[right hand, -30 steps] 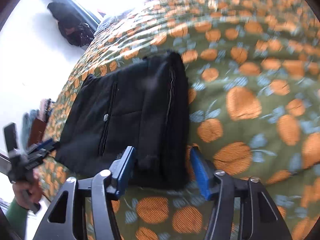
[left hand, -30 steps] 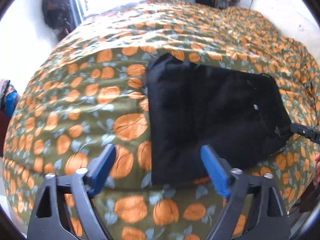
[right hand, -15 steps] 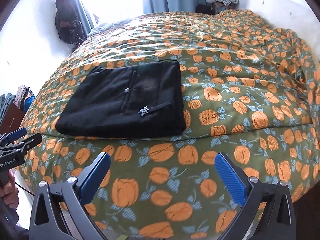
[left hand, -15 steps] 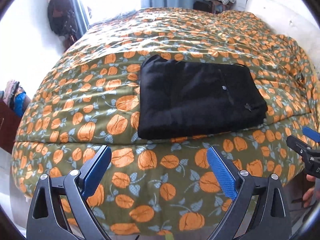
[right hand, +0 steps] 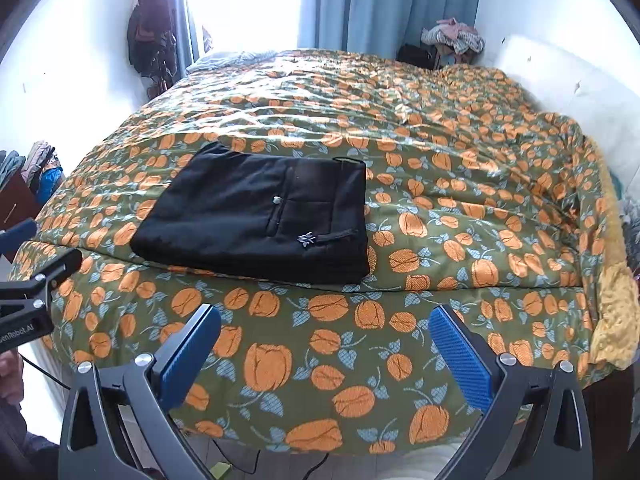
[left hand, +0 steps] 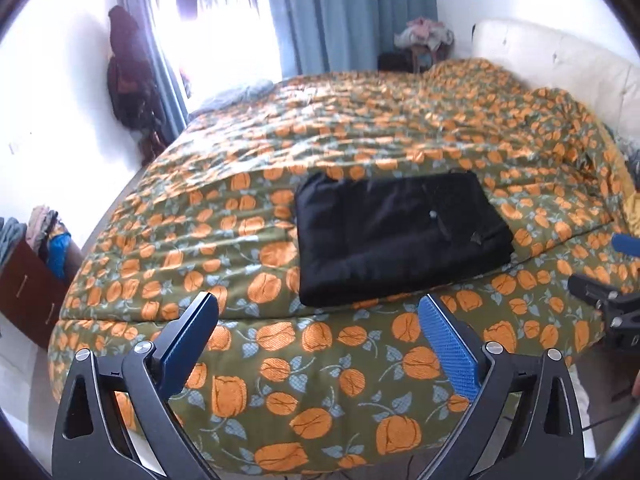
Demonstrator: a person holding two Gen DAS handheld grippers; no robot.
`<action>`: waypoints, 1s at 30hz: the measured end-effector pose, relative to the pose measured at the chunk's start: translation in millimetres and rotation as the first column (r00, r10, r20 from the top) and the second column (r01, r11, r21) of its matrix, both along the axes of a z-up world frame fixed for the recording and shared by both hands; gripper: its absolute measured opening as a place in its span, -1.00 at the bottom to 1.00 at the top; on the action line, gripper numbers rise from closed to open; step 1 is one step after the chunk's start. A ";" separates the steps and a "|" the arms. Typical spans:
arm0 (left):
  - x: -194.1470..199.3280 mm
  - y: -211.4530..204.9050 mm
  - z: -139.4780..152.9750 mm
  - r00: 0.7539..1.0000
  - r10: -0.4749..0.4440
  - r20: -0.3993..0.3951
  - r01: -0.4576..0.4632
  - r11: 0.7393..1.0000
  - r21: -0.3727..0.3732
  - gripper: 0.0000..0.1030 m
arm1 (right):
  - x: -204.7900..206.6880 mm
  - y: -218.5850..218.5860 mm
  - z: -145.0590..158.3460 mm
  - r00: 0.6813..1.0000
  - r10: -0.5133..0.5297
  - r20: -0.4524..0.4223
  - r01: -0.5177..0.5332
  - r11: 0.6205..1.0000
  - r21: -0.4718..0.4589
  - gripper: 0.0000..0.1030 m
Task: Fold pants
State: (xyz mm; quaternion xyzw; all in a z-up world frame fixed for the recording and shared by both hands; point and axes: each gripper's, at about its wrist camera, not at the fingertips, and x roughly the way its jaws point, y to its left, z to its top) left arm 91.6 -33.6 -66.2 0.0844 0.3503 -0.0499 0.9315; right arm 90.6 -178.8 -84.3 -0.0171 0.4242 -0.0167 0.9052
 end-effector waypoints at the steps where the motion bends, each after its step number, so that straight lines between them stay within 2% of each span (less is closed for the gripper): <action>1: -5.8 2.3 4.3 1.000 0.016 0.021 -0.016 1.000 0.013 0.96 | -7.6 3.4 1.7 1.000 0.000 -0.001 0.000 1.000 -0.002 1.00; 5: -22.5 6.3 13.3 0.998 0.041 0.052 -0.044 0.997 0.069 0.96 | -33.5 13.1 5.4 1.000 0.010 -0.017 -0.011 1.000 -0.010 1.00; 9: -31.2 10.9 12.5 0.997 0.074 -0.001 -0.074 0.994 0.079 0.96 | -53.4 19.2 10.2 0.999 0.016 -0.032 -0.017 1.000 -0.003 1.00; 11: -33.9 12.0 7.3 0.996 0.061 -0.061 -0.055 0.995 0.085 0.96 | -61.0 22.1 12.9 0.999 0.022 -0.034 -0.023 1.000 -0.010 1.00; 14: -40.6 9.7 2.5 0.995 0.037 -0.090 -0.029 0.995 0.093 0.96 | -70.3 25.4 16.1 0.999 0.021 -0.034 -0.023 0.999 -0.036 1.00; 21: -52.0 1.8 5.4 0.995 -0.002 -0.096 0.013 0.994 0.112 0.96 | -76.6 24.9 15.2 0.999 -0.015 -0.046 0.015 1.000 -0.013 1.00; 30: -50.8 5.2 7.5 0.995 0.008 -0.102 0.002 0.996 0.095 0.96 | -76.4 25.4 14.9 0.999 -0.017 -0.048 0.016 1.000 -0.025 1.00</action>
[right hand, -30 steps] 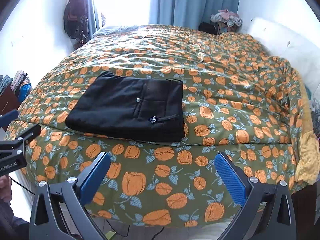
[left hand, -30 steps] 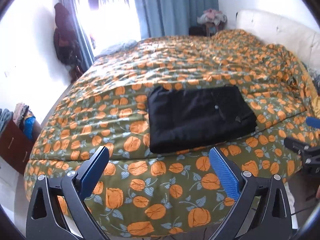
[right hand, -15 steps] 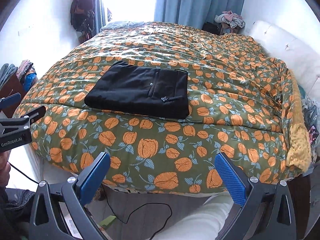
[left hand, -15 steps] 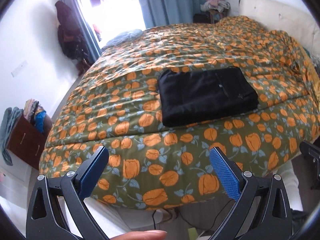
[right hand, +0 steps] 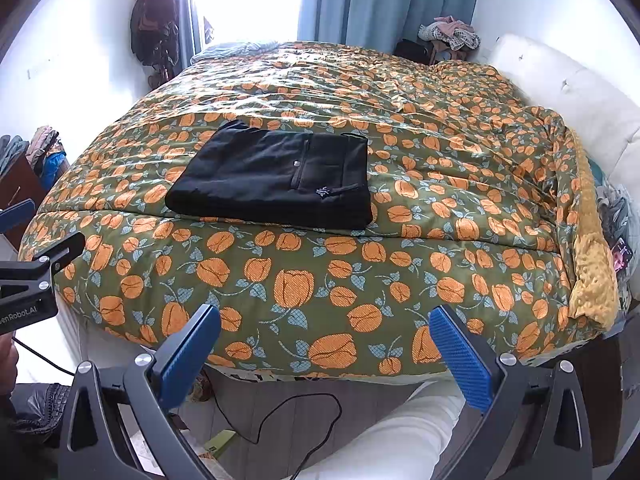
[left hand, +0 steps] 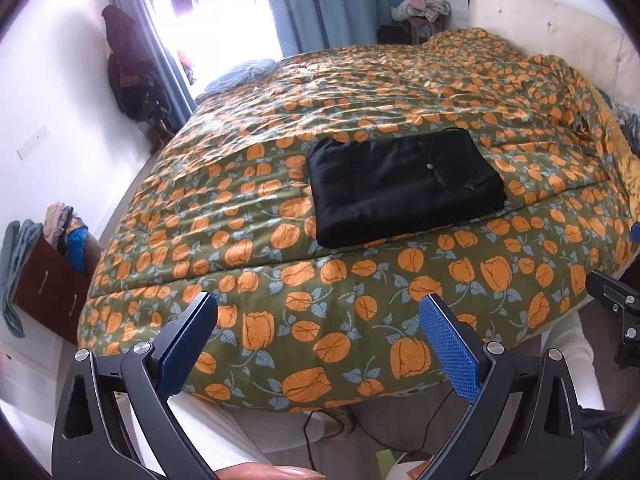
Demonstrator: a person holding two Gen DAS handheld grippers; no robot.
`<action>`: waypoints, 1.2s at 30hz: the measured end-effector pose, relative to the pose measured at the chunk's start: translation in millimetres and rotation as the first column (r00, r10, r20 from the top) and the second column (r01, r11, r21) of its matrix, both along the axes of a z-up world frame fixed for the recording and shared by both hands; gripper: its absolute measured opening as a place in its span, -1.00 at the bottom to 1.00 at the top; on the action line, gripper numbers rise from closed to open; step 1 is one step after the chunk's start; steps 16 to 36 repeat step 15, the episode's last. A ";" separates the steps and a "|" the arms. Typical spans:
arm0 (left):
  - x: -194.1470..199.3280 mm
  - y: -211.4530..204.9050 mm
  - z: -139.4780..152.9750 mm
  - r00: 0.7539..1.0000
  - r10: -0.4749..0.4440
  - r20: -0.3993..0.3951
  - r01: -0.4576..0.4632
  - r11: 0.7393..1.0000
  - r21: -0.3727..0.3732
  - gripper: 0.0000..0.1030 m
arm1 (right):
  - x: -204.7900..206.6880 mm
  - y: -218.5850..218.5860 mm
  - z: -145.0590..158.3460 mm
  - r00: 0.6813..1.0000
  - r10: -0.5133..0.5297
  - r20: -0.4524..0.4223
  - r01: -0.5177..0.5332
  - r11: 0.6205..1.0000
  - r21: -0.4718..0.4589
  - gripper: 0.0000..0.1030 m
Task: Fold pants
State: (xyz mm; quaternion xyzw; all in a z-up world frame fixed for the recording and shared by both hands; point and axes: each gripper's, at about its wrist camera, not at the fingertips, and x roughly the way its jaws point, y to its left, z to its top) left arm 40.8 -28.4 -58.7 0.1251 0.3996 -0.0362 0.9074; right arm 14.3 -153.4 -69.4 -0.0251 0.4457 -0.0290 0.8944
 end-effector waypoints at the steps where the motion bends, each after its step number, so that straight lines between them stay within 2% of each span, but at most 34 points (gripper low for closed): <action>1: 0.2 0.2 -0.4 1.000 0.000 -0.002 0.000 1.000 0.000 0.96 | 0.0 -0.1 -0.3 1.000 0.000 -0.002 0.000 1.000 -0.001 1.00; 6: 0.2 -0.4 -1.7 1.000 0.000 -0.006 0.000 1.000 -0.001 0.96 | 0.5 0.9 -0.2 1.000 0.000 -0.001 0.000 1.000 -0.003 1.00; 13: -2.5 3.5 -1.3 1.000 0.009 -0.005 -0.010 0.999 -0.043 0.98 | 0.4 1.4 0.0 1.000 -0.001 0.002 0.001 1.000 -0.006 1.00; 36: -3.7 2.9 -0.1 1.000 0.004 0.003 -0.004 0.999 -0.036 0.98 | 0.6 1.8 0.3 1.000 0.001 0.004 -0.001 1.000 -0.008 1.00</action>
